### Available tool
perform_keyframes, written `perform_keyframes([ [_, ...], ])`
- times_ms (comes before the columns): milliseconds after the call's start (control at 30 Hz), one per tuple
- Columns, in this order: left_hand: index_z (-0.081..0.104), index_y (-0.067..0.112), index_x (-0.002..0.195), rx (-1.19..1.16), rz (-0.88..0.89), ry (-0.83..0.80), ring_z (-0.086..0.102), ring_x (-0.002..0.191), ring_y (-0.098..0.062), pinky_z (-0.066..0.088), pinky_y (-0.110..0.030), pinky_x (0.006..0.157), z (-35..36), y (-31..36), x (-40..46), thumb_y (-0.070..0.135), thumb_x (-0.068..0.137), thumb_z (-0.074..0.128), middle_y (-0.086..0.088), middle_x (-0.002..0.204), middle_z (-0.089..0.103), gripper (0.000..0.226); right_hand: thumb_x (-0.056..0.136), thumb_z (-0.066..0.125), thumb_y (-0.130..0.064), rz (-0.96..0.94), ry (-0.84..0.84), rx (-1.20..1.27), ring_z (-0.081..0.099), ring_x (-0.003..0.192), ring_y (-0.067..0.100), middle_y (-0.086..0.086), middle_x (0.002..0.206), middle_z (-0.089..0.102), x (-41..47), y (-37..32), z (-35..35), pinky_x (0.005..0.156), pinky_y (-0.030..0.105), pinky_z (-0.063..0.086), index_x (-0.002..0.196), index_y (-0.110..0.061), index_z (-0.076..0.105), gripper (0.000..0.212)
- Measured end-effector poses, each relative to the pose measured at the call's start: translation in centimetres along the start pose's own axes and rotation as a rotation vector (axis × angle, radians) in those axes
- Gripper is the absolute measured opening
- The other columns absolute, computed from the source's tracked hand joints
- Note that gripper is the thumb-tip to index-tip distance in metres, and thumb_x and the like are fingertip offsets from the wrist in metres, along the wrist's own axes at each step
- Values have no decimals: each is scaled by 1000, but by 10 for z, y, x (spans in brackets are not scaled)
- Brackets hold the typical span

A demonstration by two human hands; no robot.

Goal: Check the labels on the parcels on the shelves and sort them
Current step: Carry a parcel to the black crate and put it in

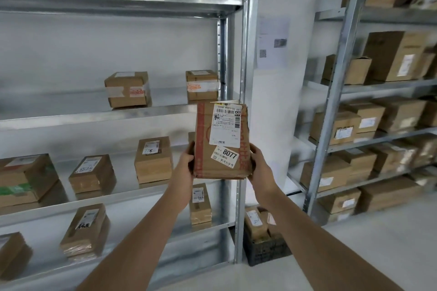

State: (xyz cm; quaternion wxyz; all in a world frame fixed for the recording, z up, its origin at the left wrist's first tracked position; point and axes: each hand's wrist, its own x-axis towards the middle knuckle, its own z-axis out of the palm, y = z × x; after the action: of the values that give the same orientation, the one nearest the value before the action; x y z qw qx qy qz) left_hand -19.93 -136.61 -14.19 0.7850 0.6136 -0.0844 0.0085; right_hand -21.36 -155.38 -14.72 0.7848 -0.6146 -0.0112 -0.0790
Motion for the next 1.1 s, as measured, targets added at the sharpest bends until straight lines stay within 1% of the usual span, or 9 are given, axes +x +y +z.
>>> perform_keyframes([
  [100,58,22,139,-36,-53,-17,68,106,-19,51,-30,88,38,-22,6,14,105,28,-7,117,74,46,110,29,-27,21,57,-22,72,97,8,-1,114,75,5,0,-44,78,21,55,143,-20,51,40],
  [200,65,27,118,-42,-107,-33,69,98,-16,52,-26,82,81,-46,22,16,106,29,-1,101,77,40,110,30,-29,50,140,-28,71,104,13,2,115,75,14,1,-89,81,26,54,141,-22,53,39],
  [300,66,28,103,-31,-130,-95,69,96,-15,50,-30,90,126,-72,46,15,107,30,7,88,78,39,111,29,-30,57,220,-29,72,94,8,-3,107,76,29,7,-139,74,23,53,136,-24,54,36],
  [400,66,25,107,-18,-176,-139,69,96,-15,50,-26,81,167,-107,79,18,108,30,6,89,77,37,111,28,-29,82,269,-27,72,96,13,0,108,76,55,16,-189,75,27,54,138,-23,54,38],
  [500,65,25,115,-30,-190,-154,65,97,-14,49,-24,79,201,-144,120,17,108,29,2,98,74,38,111,27,-32,97,289,-61,70,108,20,4,117,75,99,31,-235,94,37,55,143,-23,53,42],
  [667,61,26,134,-22,-205,-180,66,114,-17,50,-26,89,247,-202,214,16,107,26,-4,124,72,46,109,29,-43,181,309,-80,69,115,22,0,117,75,196,54,-298,113,52,43,143,-28,54,45],
  [900,57,28,140,-16,-259,-86,68,109,-14,48,-30,93,303,-248,317,14,107,24,-1,126,72,49,110,28,-41,261,264,-98,70,109,15,-8,104,78,304,63,-369,111,45,46,131,-34,57,36],
  [1033,54,26,143,-14,-274,0,64,119,-20,47,-36,105,338,-276,363,13,106,24,-4,130,70,50,111,28,-35,311,205,-99,72,98,9,-11,96,79,369,69,-414,95,33,53,128,-34,54,31],
  [1100,59,26,135,-27,-278,67,65,114,-19,51,-33,97,357,-292,381,10,105,25,-4,127,71,48,111,27,-36,329,129,-106,73,100,8,-8,104,78,397,78,-437,91,30,54,133,-32,53,34],
])
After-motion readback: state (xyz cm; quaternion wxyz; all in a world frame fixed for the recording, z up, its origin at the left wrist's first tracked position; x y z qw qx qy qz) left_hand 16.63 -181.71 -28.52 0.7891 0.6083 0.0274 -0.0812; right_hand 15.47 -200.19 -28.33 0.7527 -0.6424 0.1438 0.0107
